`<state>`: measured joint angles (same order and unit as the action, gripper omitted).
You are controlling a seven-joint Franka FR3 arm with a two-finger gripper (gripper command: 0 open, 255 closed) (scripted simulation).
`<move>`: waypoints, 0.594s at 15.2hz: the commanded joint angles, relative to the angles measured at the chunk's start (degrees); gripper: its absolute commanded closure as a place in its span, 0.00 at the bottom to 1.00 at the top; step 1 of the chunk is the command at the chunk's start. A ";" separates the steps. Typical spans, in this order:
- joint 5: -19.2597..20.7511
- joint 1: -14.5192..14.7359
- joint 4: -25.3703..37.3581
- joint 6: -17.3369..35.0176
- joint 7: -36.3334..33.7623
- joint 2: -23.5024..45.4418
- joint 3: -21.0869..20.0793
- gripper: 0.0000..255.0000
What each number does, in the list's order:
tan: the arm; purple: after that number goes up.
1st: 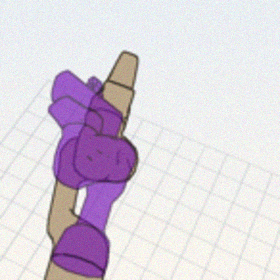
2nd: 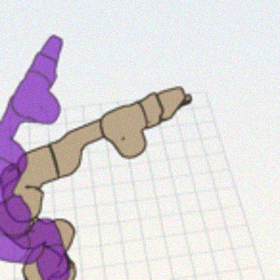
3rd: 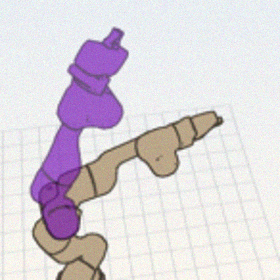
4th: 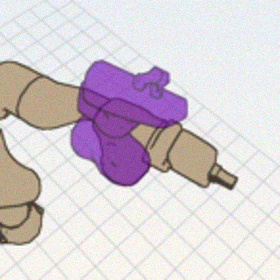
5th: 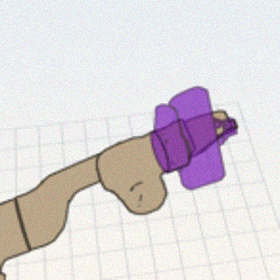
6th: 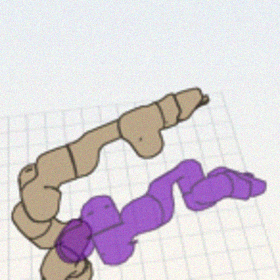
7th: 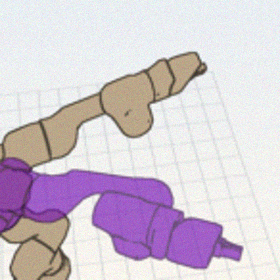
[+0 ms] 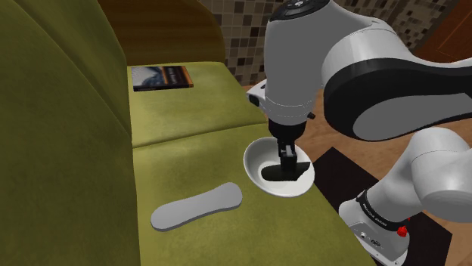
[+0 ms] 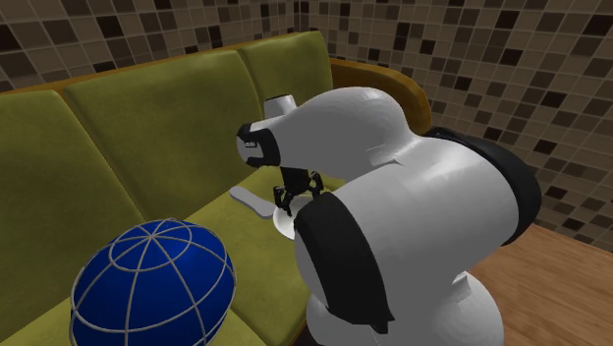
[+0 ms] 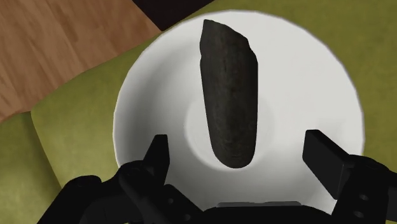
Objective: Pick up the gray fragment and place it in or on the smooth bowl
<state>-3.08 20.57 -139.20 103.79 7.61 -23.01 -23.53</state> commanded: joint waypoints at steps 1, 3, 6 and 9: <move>0.15 -0.11 3.64 -3.88 0.14 -0.23 0.27 0.00; 0.23 -0.16 5.23 -5.37 0.10 -0.13 0.30 0.00; 0.23 -0.16 5.23 -5.37 0.10 -0.13 0.30 0.00; 0.23 -0.16 5.23 -5.37 0.10 -0.13 0.30 0.00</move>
<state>-2.85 20.41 -133.99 98.44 7.71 -23.14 -23.23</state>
